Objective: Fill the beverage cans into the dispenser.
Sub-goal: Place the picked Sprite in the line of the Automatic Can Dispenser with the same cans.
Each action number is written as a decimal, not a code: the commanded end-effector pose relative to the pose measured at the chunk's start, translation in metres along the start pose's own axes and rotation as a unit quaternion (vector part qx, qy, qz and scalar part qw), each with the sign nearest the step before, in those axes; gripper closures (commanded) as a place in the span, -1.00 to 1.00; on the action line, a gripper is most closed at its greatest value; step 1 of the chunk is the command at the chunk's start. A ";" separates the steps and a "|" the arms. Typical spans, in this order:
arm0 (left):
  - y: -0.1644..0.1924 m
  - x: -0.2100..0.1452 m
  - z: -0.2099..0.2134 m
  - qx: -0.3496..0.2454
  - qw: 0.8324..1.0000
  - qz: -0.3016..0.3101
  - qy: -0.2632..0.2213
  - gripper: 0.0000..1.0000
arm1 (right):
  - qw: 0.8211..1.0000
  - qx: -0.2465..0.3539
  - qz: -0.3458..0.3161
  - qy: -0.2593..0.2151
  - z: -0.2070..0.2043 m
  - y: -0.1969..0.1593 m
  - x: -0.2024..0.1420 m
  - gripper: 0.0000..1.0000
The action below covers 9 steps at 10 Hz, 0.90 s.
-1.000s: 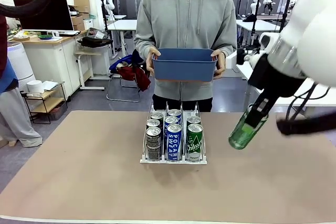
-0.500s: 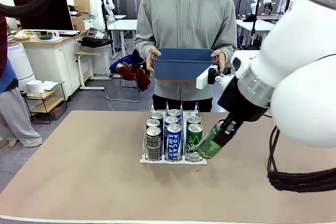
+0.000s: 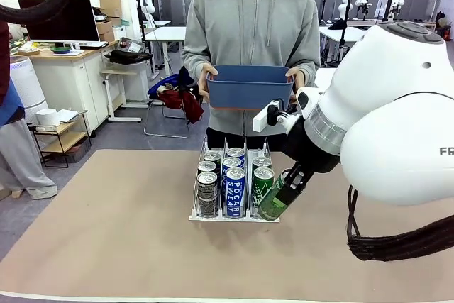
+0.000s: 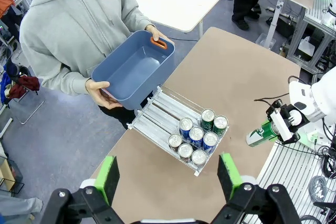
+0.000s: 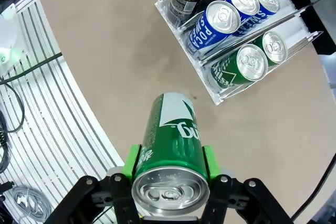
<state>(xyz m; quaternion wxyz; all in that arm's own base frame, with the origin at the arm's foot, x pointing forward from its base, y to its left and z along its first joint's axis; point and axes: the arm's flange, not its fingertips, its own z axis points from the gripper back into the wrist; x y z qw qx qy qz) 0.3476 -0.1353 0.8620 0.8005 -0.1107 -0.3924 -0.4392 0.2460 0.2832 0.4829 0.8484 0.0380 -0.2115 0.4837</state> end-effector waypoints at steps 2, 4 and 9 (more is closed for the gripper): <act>-0.001 -0.004 0.001 -0.005 1.000 0.001 -0.002 -1.00 | 1.000 0.003 -0.001 0.013 -0.013 -0.004 0.003 -0.16; -0.001 -0.004 0.001 -0.005 1.000 0.001 -0.002 -1.00 | 1.000 -0.007 -0.010 0.004 -0.034 -0.012 0.003 -0.16; -0.001 -0.004 0.001 -0.005 1.000 0.001 -0.002 -1.00 | 0.999 -0.032 -0.030 -0.014 -0.064 -0.029 0.011 -0.16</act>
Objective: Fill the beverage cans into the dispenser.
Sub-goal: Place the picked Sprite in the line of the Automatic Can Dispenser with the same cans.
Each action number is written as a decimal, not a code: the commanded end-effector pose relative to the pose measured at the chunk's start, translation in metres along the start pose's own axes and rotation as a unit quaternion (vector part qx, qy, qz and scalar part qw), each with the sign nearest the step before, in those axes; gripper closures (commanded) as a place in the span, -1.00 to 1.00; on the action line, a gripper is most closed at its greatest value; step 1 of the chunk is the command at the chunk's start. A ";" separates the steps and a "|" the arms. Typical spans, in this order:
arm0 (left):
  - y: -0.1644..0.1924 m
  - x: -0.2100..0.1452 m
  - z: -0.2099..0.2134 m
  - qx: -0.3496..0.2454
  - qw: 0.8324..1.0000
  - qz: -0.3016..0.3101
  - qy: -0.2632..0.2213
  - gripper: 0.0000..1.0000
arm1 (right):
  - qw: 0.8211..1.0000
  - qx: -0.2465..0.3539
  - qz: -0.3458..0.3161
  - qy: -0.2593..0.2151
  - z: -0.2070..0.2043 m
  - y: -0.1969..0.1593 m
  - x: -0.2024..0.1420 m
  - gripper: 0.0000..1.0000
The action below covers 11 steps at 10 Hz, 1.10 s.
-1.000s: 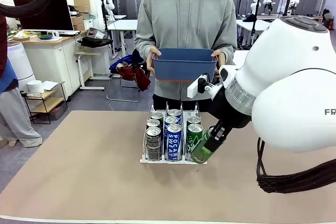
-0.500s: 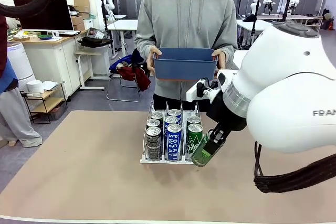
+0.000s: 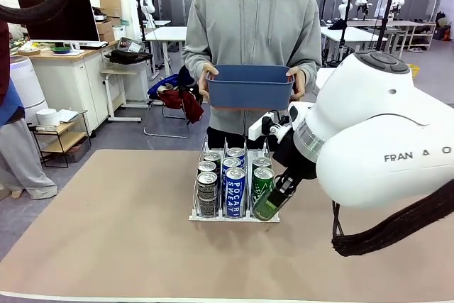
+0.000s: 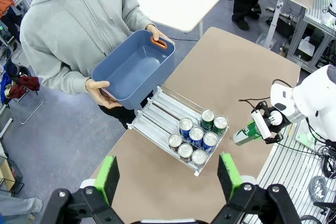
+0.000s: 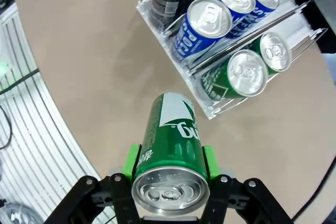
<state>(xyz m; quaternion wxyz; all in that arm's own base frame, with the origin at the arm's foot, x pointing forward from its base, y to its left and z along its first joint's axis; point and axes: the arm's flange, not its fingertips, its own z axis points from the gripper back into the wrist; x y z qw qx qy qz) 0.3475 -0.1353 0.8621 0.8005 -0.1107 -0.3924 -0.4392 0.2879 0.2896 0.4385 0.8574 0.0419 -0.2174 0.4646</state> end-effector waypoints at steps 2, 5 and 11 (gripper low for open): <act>-0.001 -0.004 0.001 -0.005 1.000 0.001 -0.002 -1.00 | 0.999 -0.040 -0.013 -0.011 -0.020 -0.013 0.011 -0.16; -0.001 -0.004 0.001 -0.005 1.000 0.001 -0.002 -1.00 | 0.998 -0.049 -0.016 -0.023 -0.035 -0.029 0.023 -0.16; -0.001 -0.004 0.001 -0.005 1.000 0.001 -0.002 -1.00 | 0.997 -0.072 -0.009 -0.017 -0.056 -0.050 0.048 -0.16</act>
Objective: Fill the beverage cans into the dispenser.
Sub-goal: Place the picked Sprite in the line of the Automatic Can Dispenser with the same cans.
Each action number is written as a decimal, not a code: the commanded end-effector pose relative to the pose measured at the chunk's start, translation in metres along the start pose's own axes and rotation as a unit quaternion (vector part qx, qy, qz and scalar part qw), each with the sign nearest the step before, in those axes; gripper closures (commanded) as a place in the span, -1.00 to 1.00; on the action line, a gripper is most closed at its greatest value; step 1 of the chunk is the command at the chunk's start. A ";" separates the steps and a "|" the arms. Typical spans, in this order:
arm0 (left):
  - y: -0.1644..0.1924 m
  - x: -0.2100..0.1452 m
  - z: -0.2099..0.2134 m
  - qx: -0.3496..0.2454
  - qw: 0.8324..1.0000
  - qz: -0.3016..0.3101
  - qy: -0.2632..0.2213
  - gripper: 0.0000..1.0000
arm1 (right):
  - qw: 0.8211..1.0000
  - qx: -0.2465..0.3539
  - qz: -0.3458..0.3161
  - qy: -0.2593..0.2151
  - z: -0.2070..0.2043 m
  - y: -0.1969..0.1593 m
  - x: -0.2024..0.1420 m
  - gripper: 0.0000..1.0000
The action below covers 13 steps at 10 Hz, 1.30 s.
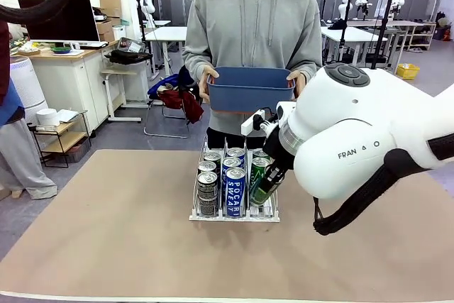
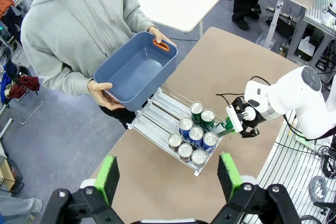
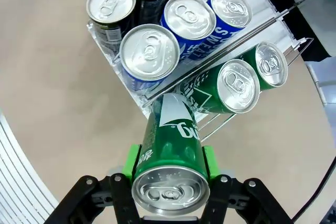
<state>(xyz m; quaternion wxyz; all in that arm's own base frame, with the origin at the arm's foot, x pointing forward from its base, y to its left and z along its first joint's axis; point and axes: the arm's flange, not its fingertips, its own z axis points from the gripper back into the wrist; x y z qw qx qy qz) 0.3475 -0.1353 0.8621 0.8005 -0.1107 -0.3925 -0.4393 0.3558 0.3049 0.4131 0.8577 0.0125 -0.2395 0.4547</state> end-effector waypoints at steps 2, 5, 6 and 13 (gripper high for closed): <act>-0.001 -0.004 0.001 -0.005 1.000 0.001 -0.002 -1.00 | 1.000 -0.025 -0.010 0.011 -0.014 -0.007 0.018 -0.16; -0.001 -0.004 0.001 -0.005 1.000 0.001 -0.002 -1.00 | 0.998 0.009 -0.017 0.064 -0.021 -0.008 0.024 -0.16; -0.001 -0.004 0.001 -0.005 1.000 0.001 -0.002 -1.00 | 0.997 0.007 0.010 0.082 -0.020 -0.005 0.024 -0.16; -0.001 -0.004 0.001 -0.005 1.000 0.001 -0.002 -1.00 | 0.997 0.020 0.007 0.079 -0.026 -0.009 0.020 -0.16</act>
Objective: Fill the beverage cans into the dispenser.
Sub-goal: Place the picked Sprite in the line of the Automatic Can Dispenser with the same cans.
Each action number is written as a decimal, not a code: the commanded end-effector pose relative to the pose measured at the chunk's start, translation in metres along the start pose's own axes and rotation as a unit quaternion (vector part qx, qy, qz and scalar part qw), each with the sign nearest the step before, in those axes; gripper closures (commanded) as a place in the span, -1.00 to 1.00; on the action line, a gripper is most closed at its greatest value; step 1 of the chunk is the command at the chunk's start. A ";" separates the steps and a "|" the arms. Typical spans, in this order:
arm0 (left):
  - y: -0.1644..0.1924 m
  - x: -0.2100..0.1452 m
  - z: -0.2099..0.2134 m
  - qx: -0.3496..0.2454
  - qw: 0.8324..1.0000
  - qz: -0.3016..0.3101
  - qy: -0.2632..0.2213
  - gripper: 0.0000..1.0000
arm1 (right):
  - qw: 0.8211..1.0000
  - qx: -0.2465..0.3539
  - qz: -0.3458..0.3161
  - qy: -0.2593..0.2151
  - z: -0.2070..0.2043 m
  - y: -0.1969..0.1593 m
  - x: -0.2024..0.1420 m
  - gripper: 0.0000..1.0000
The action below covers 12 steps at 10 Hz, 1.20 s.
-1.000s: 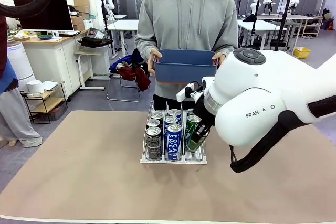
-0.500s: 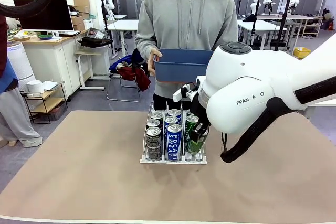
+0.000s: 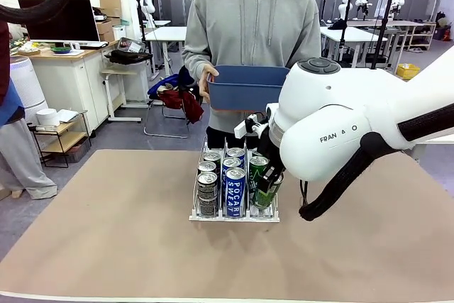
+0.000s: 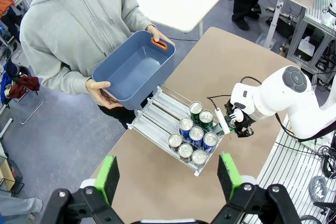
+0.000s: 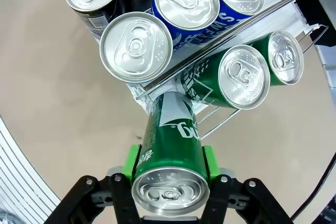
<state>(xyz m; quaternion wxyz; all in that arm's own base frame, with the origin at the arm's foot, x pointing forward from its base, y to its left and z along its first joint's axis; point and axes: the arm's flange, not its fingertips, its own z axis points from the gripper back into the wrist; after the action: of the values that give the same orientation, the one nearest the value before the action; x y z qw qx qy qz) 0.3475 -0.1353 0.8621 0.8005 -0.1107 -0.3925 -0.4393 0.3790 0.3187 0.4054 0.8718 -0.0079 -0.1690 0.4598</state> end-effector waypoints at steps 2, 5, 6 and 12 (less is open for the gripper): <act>-0.001 -0.004 0.001 -0.005 1.000 0.001 -0.002 -1.00 | 1.000 0.013 0.008 0.023 -0.017 -0.002 0.004 -0.16; -0.001 -0.004 0.001 -0.005 1.000 0.001 -0.002 -1.00 | 0.999 0.019 0.007 0.048 -0.031 -0.006 0.012 -0.16; -0.001 -0.004 0.001 -0.005 1.000 0.001 -0.002 -1.00 | 0.998 0.018 0.005 0.058 -0.037 -0.007 0.015 -0.16; -0.001 -0.004 0.001 -0.005 1.000 0.001 -0.002 -1.00 | 0.999 0.022 -0.024 0.032 -0.022 -0.011 0.021 -1.00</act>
<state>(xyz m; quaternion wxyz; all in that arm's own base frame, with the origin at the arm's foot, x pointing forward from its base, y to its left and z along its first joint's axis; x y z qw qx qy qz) 0.3475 -0.1354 0.8621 0.8005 -0.1107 -0.3925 -0.4393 0.4087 0.3313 0.3826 0.8836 -0.0043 -0.1107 0.4550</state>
